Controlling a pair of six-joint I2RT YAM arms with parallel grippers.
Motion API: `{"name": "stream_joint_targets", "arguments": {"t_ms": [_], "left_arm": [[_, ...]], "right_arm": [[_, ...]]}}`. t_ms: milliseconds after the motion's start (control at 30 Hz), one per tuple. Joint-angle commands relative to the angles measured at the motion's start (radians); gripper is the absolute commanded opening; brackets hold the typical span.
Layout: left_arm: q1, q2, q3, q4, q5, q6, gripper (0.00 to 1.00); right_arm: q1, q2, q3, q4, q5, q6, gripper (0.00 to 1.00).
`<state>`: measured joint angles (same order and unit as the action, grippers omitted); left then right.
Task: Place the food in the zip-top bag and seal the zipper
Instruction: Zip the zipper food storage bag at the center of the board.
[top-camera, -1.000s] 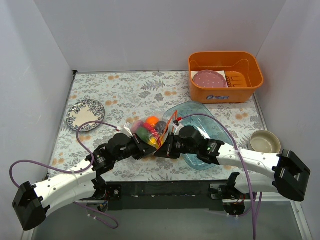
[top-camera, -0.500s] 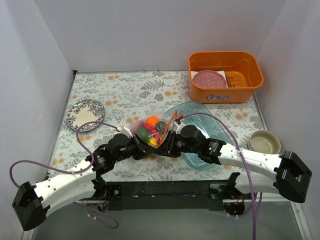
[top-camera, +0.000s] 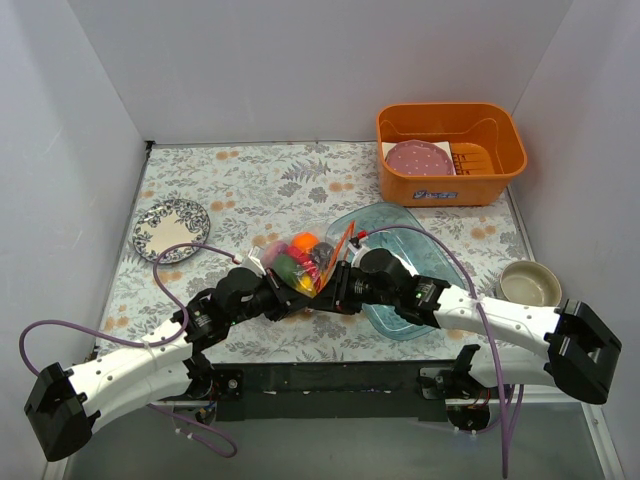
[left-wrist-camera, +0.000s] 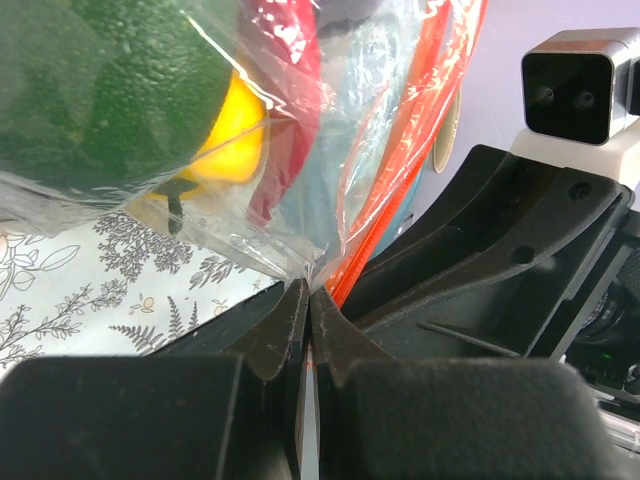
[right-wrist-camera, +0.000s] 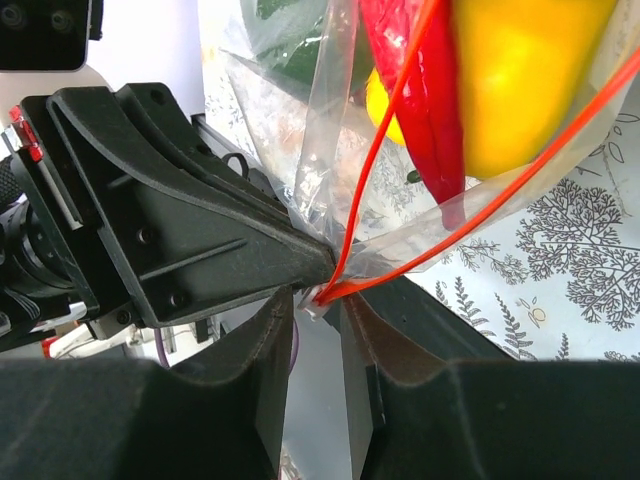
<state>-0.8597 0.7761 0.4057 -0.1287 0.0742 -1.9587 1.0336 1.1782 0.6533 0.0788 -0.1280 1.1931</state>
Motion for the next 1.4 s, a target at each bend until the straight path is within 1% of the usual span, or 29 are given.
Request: {"name": "stream_joint_targets", "arguments": {"t_ms": [0,100,167,233,300,333,367,400,467,567,633,733,767,967,1033,1067,1133,1167,1367], "left_arm": [[-0.004,0.002,0.007,-0.002,-0.002,0.006,0.00],[-0.002,0.002,0.005,-0.002,-0.002,0.004,0.00],[-0.004,-0.003,0.002,-0.002,-0.002,0.003,0.00],[-0.004,-0.008,-0.004,-0.002,-0.004,0.003,0.00],[-0.002,-0.012,-0.004,-0.002,-0.005,0.001,0.00],[-0.004,-0.012,-0.004,-0.003,-0.005,0.003,0.00],[-0.004,-0.012,-0.004,-0.003,-0.008,0.001,0.00],[-0.002,-0.012,-0.004,-0.002,-0.008,0.000,0.00],[-0.002,-0.009,-0.001,-0.002,-0.008,0.001,0.00],[-0.004,-0.003,0.001,-0.002,-0.010,0.003,0.00],[-0.004,-0.001,0.001,0.001,-0.011,0.006,0.00],[-0.002,0.000,0.001,0.001,-0.010,0.006,0.00],[-0.004,-0.001,-0.001,0.001,-0.010,0.007,0.00],[-0.004,-0.014,-0.007,0.001,-0.013,0.006,0.00],[-0.004,-0.014,-0.007,0.001,-0.014,0.006,0.00],[-0.004,-0.014,-0.007,0.001,-0.016,0.006,0.00],[-0.004,-0.011,-0.007,0.003,-0.013,0.007,0.00],[-0.002,-0.011,-0.007,0.001,-0.013,0.006,0.00],[-0.002,-0.008,-0.007,0.004,-0.010,0.007,0.00]], "right_arm": [[-0.003,0.026,0.043,0.033,-0.028,-0.006,0.32],[-0.001,0.028,0.043,0.038,-0.028,-0.006,0.31],[-0.001,0.024,0.045,0.036,-0.021,-0.009,0.28],[-0.001,0.029,0.046,0.035,-0.025,-0.009,0.24],[-0.001,0.031,0.042,0.035,-0.038,0.000,0.23],[0.000,0.029,0.037,0.039,-0.042,0.003,0.24],[0.000,0.028,0.035,0.039,-0.048,0.010,0.28],[0.003,0.024,0.031,0.041,-0.047,0.014,0.34],[0.008,0.017,0.031,0.041,-0.042,0.017,0.40],[0.011,0.012,0.031,0.036,-0.041,0.025,0.44],[0.013,0.012,0.029,0.039,-0.038,0.026,0.44],[0.013,0.021,0.032,0.041,-0.036,0.026,0.41],[0.013,0.027,0.034,0.042,-0.038,0.026,0.37],[0.016,0.043,0.039,0.047,-0.047,0.036,0.27],[0.014,0.038,0.037,0.047,-0.047,0.042,0.27],[0.014,0.038,0.031,0.047,-0.048,0.045,0.29],[0.016,0.034,0.023,0.055,-0.050,0.049,0.38],[0.017,0.032,0.022,0.059,-0.048,0.052,0.39],[0.019,0.040,0.020,0.073,-0.044,0.053,0.39]]}}
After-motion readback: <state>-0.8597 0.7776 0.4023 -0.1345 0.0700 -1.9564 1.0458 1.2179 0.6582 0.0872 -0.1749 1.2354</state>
